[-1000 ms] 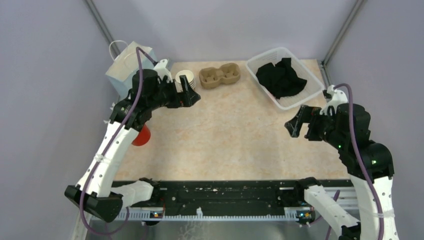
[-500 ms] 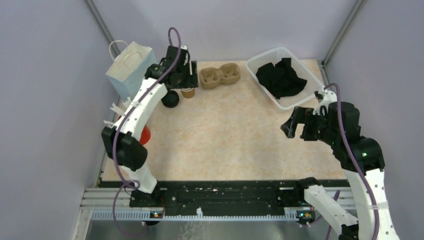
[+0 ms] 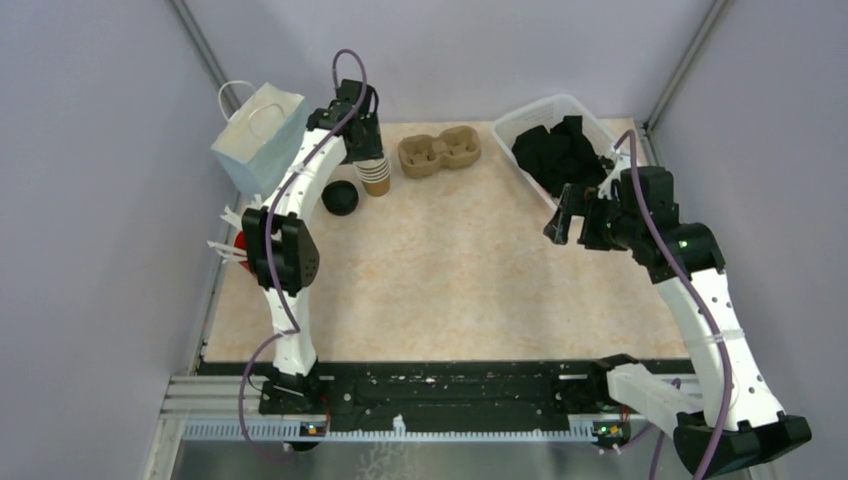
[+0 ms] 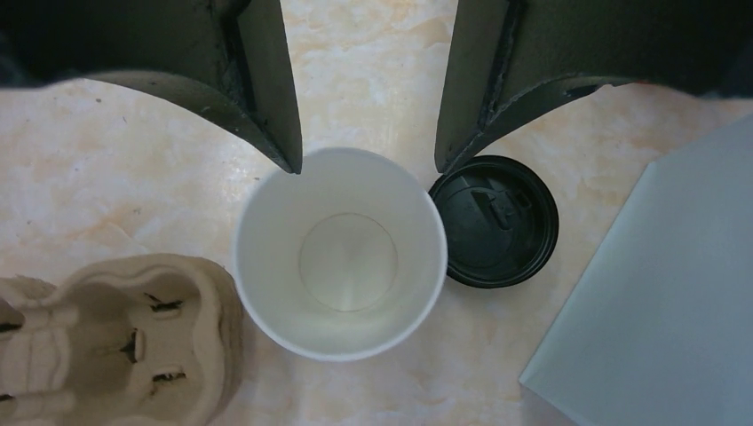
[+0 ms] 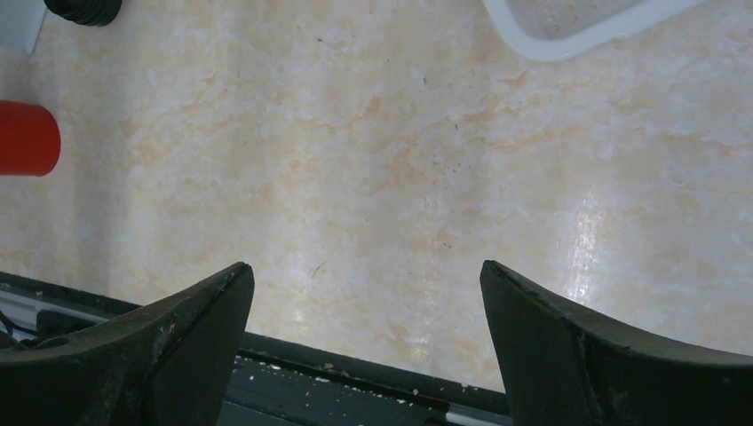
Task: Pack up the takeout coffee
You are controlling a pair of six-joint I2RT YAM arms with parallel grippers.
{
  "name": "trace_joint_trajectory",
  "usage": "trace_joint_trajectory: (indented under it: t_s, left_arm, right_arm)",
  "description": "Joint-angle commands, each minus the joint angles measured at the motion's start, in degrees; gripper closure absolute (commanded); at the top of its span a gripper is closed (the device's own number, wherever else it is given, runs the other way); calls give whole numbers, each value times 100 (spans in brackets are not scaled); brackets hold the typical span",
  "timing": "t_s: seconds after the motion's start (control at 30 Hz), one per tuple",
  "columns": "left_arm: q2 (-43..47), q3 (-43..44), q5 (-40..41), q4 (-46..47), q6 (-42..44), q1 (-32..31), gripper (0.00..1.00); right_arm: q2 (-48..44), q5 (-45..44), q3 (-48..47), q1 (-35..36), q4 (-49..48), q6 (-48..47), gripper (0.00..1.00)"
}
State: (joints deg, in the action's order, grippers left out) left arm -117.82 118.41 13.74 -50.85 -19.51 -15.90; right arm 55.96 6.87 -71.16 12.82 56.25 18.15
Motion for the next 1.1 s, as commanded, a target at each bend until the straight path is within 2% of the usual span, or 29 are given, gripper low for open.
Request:
trace_joint_trajectory:
  t_s: [0.0,0.23,0.53,0.7,0.77,0.87,0.9,1.0,1.07]
  left_arm:
    - [-93,235,-187,283,-273,273,36]
    - [-296,257,-545,385,-264,456,44]
    - [-613,602,-552,340,-211,491,66]
    - [-666,687,-424,284,-112,500,74]
    - [-656,721,-396,263,-72,500,74]
    - [-634,787,-376,211,-16,501,64]
    - [-629,826,-372,187,6,500,64]
    - [-580,843,-381,146,32,500,64]
    - [-578,825,-399,162,50,500,69]
  right_arm:
    - [-101,-1,-16,-51,-316,75,1]
    - [-165,-28,146,-51,-369,59,1]
    - [-117,-41,165,-55,-380,39,1]
    - [-112,-57,169,-52,-387,66,1]
    - [-105,-72,180,-51,-387,89,1]
    - [-104,-70,180,-53,-378,114,1]
    - [-103,-70,185,-56,-378,122,1]
    - [-103,-47,199,-54,-391,153,1]
    - [-106,-19,224,-51,-416,183,1]
